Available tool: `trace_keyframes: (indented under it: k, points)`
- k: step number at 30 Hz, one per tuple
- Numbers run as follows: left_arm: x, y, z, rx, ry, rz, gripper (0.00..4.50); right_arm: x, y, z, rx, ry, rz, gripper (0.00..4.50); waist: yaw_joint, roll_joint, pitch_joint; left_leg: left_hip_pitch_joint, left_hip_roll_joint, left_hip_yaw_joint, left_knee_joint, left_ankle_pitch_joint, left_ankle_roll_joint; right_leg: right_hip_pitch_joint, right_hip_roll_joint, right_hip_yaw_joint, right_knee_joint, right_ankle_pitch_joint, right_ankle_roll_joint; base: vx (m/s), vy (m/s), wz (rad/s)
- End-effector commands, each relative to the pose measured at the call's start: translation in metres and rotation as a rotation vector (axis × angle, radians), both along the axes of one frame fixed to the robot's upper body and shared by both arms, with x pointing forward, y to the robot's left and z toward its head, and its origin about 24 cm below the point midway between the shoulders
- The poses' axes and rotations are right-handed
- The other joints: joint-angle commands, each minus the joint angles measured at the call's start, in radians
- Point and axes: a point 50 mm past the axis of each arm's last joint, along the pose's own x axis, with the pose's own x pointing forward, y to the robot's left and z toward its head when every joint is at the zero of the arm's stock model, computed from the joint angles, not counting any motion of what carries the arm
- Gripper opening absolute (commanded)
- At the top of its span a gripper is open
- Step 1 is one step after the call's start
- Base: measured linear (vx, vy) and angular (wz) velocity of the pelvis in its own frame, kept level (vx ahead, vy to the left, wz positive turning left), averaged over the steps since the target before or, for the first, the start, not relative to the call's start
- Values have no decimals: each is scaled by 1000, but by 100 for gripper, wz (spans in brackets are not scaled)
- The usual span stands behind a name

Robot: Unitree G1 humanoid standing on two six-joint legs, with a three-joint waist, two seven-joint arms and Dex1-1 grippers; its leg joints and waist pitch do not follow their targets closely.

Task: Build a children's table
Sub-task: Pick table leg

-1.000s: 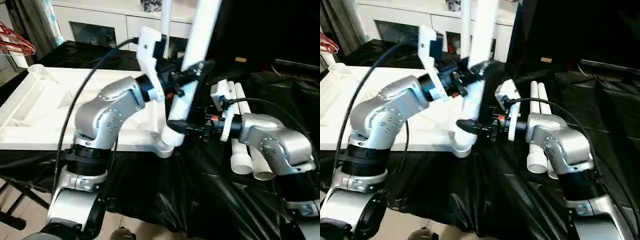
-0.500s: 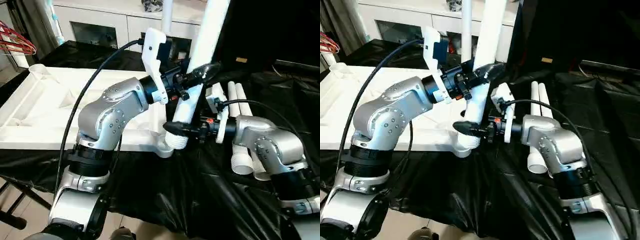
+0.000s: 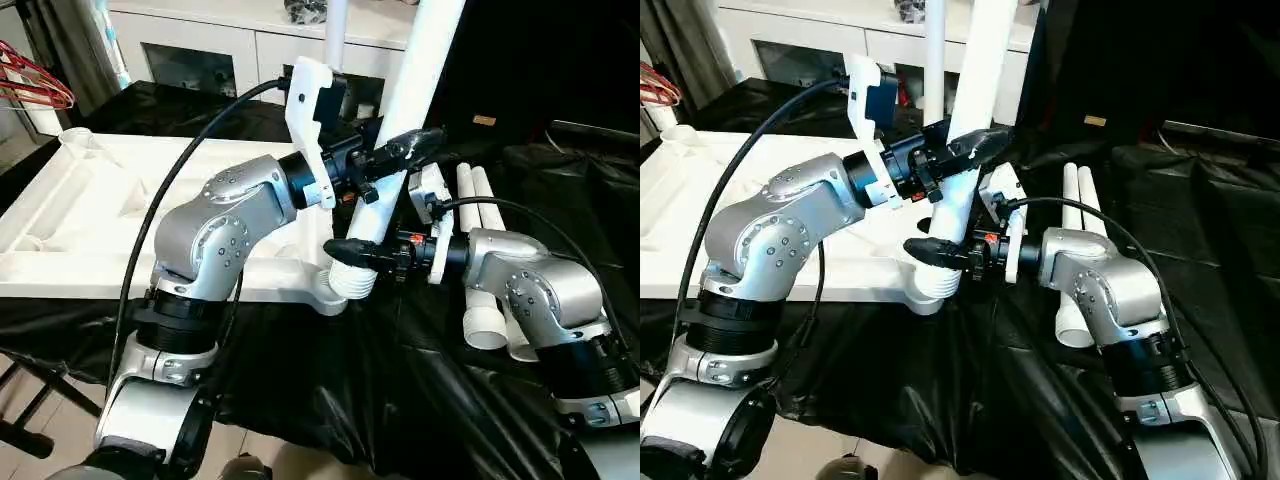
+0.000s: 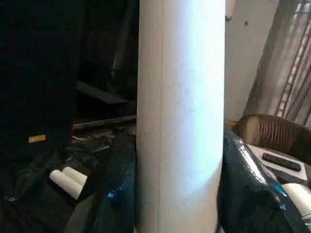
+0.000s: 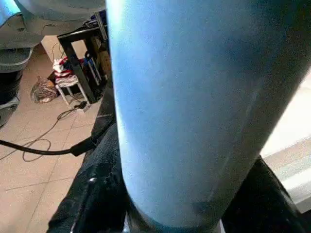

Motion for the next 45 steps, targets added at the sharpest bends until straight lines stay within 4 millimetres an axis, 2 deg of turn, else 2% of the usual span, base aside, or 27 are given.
trace_keyframes:
  k: [1,6,9,10,12,13,14,15,17,18,19,20,21,22,23,26,28,29,31,35,38,39,41,42,43,44,45]
  points:
    - [4,1,0,4,18,21,237,2,0,6,1,-38,-4,191,0,-2,-80,5,20,-5,-57,-112,6,61,-76,47,-73,-152,-156,0,0,0]
    - [4,7,2,-32,-26,70,280,1,2,6,30,-46,-29,190,-1,-3,-81,4,21,-7,-58,-107,6,62,-76,47,-71,-146,-155,0,0,0]
    - [4,11,2,-61,-37,89,288,2,3,7,49,-51,-61,190,-2,-2,-80,4,21,-7,-58,-111,7,61,-76,47,-72,-146,-155,0,0,0]
    - [3,14,1,-76,-46,95,288,4,2,6,65,-51,-98,190,-1,2,-80,4,22,-7,-59,-112,4,60,-78,48,-73,-148,-155,0,0,0]
    - [2,19,-2,-82,-64,115,288,7,1,5,85,-53,-156,190,-2,2,-82,6,23,-8,-59,-114,-2,60,-78,47,-72,-144,-155,0,0,0]
    - [0,27,-9,-59,-79,119,288,11,-2,3,92,-62,-235,190,-3,10,-81,5,24,-10,-61,-119,-6,58,-78,47,-73,-139,-155,0,0,0]
    - [-1,30,-13,-45,-82,115,288,13,-3,2,92,-67,-270,190,-6,12,-81,5,24,-10,-63,-130,-17,56,-79,47,-73,-147,-150,0,0,0]
    - [-2,33,-16,-33,-81,111,288,14,-4,2,93,-73,-294,190,-7,15,-81,10,23,-9,-64,-145,-25,55,-75,46,-72,-159,-145,0,0,0]
    - [-5,38,-23,0,-74,83,288,17,-7,-1,99,-83,-347,190,-8,18,-80,12,22,-8,-65,-159,-31,53,-74,47,-74,-175,-139,0,0,0]
    - [-8,42,-29,28,-66,47,288,18,-10,-4,108,-82,-387,190,-8,16,-80,13,22,-7,-65,-161,-30,52,-74,48,-76,-180,-137,0,0,0]
    - [-8,42,-29,28,-66,47,288,18,-10,-4,108,-82,-387,190,-11,18,-78,10,21,-8,-69,-168,-33,52,-74,47,-75,-194,-133,0,0,0]
    - [-9,45,-34,67,-61,41,288,19,-11,-5,105,-83,-421,190,-9,14,-80,15,23,-8,-68,-170,-36,50,-73,48,-74,-186,-131,0,0,0]
    - [-10,48,-39,102,-62,38,288,19,-12,-6,98,-85,-445,190,-11,15,-79,14,23,-8,-70,-166,-34,51,-73,49,-72,-179,-135,0,0,0]
    - [-8,56,-51,202,-70,57,288,20,-14,-9,88,-87,-492,190,-8,12,-78,13,23,-9,-71,-163,-32,51,-74,48,-72,-179,-135,0,0,0]
    - [-7,62,-60,284,-85,75,288,21,-16,-11,83,-88,-514,190,-11,13,-76,10,22,-11,-74,-167,-30,51,-73,48,-76,-201,-115,0,0,0]
    - [-6,77,-95,575,-135,80,288,21,-21,-22,33,-92,-560,190,-20,13,-76,12,20,-10,-76,-174,-36,50,-74,52,-82,-234,-76,0,0,0]
    - [-10,83,-111,649,-120,50,288,19,-23,-26,5,-95,-578,190,-25,15,-78,13,21,-9,-76,-167,-46,50,-75,53,-76,-214,-79,0,0,0]
    - [-14,88,-122,686,-97,13,288,16,-24,-29,-9,-94,-583,190,-26,17,-79,14,22,-9,-75,-165,-48,50,-77,52,-73,-192,-98,0,0,0]
    - [-19,93,-132,724,-77,-24,288,11,-26,-32,-20,-88,-587,190,-28,12,-78,13,23,-8,-76,-165,-44,51,-76,53,-71,-172,-114,0,0,0]
    - [-23,99,-143,762,-61,-61,288,4,-30,-37,-37,-78,-586,190,-28,12,-76,14,24,-7,-76,-174,-33,51,-79,54,-71,-176,-130,0,0,0]
    - [-19,106,-150,828,-64,-41,288,2,-30,-39,-51,-77,-577,190,-30,13,-73,15,22,-6,-76,-192,-28,48,-79,55,-80,-226,-114,0,0,0]
    - [-18,106,-151,835,-67,-33,270,1,-30,-39,-52,-77,-577,190,-31,13,-74,15,23,-6,-77,-196,-31,49,-79,55,-79,-231,-113,0,0,0]
    - [-13,113,-155,883,-64,-21,252,0,-30,-39,-56,-79,-571,190,-31,24,-73,17,23,-9,-78,-216,-38,46,-80,55,-81,-254,-112,0,0,0]
    - [-13,113,-155,883,-64,-21,252,0,-30,-39,-56,-79,-571,190,-32,20,-73,18,22,-7,-78,-222,-38,45,-78,55,-86,-258,-109,0,0,0]
    - [-10,118,-156,899,-61,-29,249,-2,-29,-40,-65,-81,-557,190,-31,25,-74,19,23,-10,-78,-226,-42,46,-81,55,-82,-256,-114,0,0,0]
    - [-9,119,-156,902,-57,-33,221,-3,-29,-40,-71,-83,-550,190,-31,25,-74,20,23,-9,-78,-234,-44,46,-80,55,-84,-256,-115,0,0,0]
    - [-8,119,-156,904,-58,-37,221,-4,-30,-40,-75,-84,-546,190,-31,23,-74,19,24,-11,-79,-235,-44,48,-80,55,-83,-247,-119,0,0,0]
